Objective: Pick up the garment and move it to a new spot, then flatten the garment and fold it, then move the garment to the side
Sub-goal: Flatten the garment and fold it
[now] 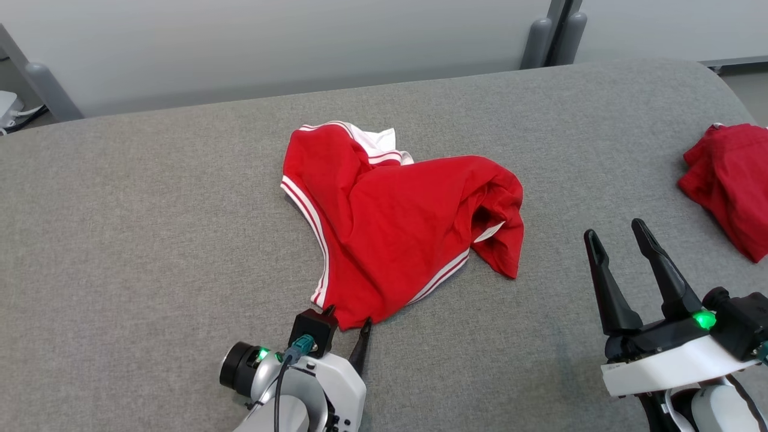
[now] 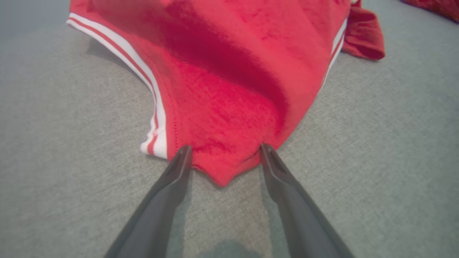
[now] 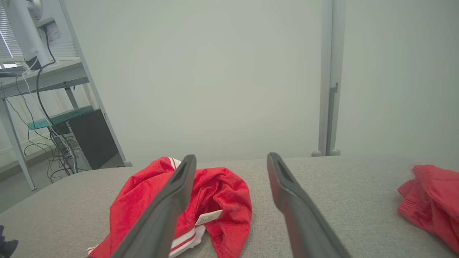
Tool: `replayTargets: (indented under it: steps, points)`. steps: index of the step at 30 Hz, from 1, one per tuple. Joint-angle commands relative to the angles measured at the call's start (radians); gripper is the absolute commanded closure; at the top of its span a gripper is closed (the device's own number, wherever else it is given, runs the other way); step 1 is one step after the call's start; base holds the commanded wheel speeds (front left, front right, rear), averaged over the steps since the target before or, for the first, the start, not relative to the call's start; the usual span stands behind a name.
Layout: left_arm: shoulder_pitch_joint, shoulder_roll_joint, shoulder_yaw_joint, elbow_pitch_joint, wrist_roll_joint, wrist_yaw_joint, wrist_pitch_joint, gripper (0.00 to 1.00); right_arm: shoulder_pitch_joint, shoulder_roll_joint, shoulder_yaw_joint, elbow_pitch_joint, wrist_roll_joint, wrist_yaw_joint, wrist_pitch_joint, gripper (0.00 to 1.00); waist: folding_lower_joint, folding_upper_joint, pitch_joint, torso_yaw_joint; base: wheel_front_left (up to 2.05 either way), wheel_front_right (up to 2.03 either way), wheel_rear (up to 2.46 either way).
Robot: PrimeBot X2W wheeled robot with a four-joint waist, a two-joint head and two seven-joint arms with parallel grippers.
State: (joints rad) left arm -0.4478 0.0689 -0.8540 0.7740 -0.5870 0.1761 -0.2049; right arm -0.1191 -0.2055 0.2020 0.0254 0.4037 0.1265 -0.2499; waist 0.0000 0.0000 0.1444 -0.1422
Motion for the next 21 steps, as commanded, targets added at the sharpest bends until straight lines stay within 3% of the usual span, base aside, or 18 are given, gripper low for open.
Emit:
replayTargets:
  steps: [1, 8, 13, 16, 21]
  points:
    - [-0.048, 0.002, 0.029, -0.013, 0.005, -0.007, -0.020, 1.00, -0.019, -0.020, 0.012, -0.028, 0.000, 0.004, -0.012, 0.00, 0.0000, 0.0000, -0.002, 0.005, 0.00, 0.00, 0.00]
    - [-0.042, -0.003, 0.030, -0.069, 0.005, -0.036, -0.046, 1.00, -0.009, -0.020, 0.008, -0.025, -0.002, 0.004, -0.012, 0.00, 0.0000, 0.0000, -0.022, 0.035, 0.00, 0.00, 0.00]
    - [-0.027, 0.032, 0.022, -0.220, 0.019, -0.031, -0.040, 1.00, 0.000, -0.017, 0.005, -0.023, -0.004, 0.004, -0.012, 0.00, 0.0000, 0.0000, -0.038, 0.059, 0.00, 0.00, 0.00]
    - [-0.017, 0.075, 0.025, -0.382, 0.025, -0.002, 0.003, 1.00, 0.008, -0.016, 0.006, -0.022, -0.005, 0.004, -0.012, 0.00, 0.0000, 0.0000, -0.047, 0.068, 0.00, 0.00, 0.00]
    - [-0.007, 0.172, 0.059, -0.724, 0.043, 0.090, 0.110, 1.00, 0.013, -0.012, 0.013, -0.017, -0.007, 0.004, -0.012, 0.00, 0.0000, 0.0000, -0.057, 0.067, 0.00, 0.00, 0.00]
